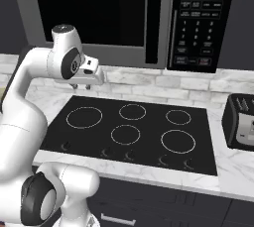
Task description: Pick the cup and bowl from the counter and place them on the counter next to the sink.
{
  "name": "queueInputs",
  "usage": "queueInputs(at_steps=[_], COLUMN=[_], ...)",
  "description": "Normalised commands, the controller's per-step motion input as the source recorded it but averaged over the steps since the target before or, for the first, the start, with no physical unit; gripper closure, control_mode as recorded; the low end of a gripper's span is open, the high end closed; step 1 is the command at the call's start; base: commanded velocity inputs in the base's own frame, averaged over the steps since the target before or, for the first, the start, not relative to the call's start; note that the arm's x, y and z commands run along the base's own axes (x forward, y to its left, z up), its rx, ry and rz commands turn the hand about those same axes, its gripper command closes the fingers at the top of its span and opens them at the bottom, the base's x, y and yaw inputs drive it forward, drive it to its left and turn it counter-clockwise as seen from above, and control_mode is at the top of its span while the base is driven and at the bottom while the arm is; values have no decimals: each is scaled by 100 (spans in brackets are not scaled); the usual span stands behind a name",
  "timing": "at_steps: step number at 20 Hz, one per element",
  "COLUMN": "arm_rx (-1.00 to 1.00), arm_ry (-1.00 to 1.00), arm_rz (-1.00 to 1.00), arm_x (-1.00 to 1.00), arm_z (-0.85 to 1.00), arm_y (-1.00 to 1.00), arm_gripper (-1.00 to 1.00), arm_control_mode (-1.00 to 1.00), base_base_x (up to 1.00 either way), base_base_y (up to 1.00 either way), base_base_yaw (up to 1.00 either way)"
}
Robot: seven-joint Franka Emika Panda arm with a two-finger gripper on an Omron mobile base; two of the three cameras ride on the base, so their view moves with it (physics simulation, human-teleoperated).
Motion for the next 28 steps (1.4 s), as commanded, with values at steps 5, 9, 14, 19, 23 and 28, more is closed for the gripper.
queueInputs(at_steps=[5, 9, 14, 19, 23, 28], arm_rx=[0, 0, 0, 0, 0, 0], arm_ry=[0, 0, 0, -3, -4, 0], arm_rz=[0, 0, 0, 0, 2, 7], arm_x=[-1, -14, -19, -30, -35, -37], arm_z=[-9, -31, -38, -20, 0, 0], arm_y=[7, 18, 28, 36, 24, 18], arm_gripper=[-100, -100, -100, -100, -100, -100], arm_control_mode=[-100, -100, -100, -100, -100, -100], base_base_x=[0, 0, 0, 0, 0, 0], base_base_y=[0, 0, 0, 0, 0, 0], base_base_yaw=[0, 0, 0, 0, 0, 0])
